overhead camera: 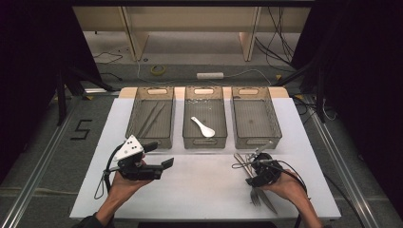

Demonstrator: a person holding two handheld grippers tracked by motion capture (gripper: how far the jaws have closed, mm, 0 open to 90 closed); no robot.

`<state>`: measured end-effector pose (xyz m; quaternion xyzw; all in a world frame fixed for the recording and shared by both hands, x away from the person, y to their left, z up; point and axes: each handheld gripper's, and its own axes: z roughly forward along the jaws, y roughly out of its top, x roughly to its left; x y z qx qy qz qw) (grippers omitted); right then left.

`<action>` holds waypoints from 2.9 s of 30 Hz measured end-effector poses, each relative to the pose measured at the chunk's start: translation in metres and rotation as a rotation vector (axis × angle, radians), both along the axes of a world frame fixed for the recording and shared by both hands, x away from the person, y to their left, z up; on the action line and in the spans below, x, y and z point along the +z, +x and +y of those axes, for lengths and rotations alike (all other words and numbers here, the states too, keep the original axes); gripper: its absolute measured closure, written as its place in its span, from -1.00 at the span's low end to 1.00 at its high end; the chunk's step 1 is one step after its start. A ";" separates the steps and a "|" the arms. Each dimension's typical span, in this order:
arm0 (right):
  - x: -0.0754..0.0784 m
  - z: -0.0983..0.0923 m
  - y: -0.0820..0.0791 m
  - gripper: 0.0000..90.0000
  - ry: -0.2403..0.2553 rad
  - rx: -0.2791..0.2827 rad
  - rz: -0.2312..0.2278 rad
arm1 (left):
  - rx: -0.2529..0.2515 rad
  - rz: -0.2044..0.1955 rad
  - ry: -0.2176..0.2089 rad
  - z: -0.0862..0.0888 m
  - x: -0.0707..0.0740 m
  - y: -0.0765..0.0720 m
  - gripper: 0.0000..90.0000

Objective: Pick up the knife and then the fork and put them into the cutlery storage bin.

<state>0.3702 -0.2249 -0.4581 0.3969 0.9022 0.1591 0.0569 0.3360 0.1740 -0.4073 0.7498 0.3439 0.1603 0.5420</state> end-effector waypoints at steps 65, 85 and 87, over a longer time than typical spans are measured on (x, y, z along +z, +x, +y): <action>0.007 0.025 -0.003 0.78 -0.083 0.090 -0.020 | -0.019 -0.013 0.026 -0.002 -0.001 -0.003 -0.64; 0.002 0.034 0.007 0.79 -0.115 0.123 0.040 | -0.023 -0.012 0.031 -0.002 -0.001 -0.003 -0.64; 0.002 0.034 0.007 0.79 -0.110 0.125 0.042 | -0.022 -0.012 0.031 -0.002 -0.001 -0.003 -0.64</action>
